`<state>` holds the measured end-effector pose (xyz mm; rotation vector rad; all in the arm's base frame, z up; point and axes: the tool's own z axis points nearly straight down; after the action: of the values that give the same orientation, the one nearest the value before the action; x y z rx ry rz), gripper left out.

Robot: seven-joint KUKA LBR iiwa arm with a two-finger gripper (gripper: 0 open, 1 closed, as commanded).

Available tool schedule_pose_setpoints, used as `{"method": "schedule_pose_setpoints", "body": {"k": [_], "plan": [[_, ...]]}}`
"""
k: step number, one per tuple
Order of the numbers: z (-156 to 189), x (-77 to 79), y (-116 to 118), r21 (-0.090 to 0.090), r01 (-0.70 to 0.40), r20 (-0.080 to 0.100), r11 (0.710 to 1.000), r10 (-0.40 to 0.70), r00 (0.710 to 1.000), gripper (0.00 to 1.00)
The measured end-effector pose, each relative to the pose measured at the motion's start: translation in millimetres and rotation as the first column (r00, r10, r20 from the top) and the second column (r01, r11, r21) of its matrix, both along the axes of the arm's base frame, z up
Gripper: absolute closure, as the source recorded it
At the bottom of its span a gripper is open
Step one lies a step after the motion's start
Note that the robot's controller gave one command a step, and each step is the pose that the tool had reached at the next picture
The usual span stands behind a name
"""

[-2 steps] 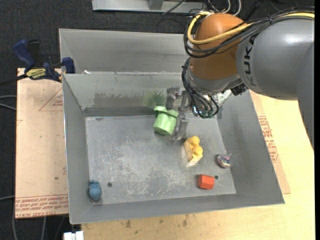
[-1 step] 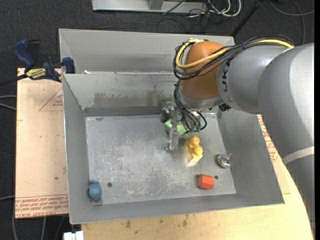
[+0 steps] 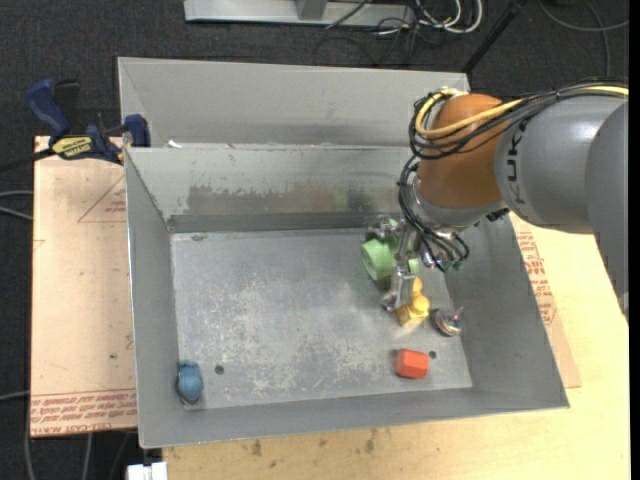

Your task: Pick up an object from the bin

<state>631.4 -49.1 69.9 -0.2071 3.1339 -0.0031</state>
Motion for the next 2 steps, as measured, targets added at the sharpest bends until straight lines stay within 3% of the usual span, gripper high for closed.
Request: {"method": "schedule_pose_setpoints", "body": {"k": [1,2], "plan": [[0.2,0.6,3.0,0.003,-0.003,0.002,1.0,0.003,1.0,1.0],[116.9,-4.2,-7.9,0.0,-0.109,0.011,0.994,0.109,0.994,1.0]]}}
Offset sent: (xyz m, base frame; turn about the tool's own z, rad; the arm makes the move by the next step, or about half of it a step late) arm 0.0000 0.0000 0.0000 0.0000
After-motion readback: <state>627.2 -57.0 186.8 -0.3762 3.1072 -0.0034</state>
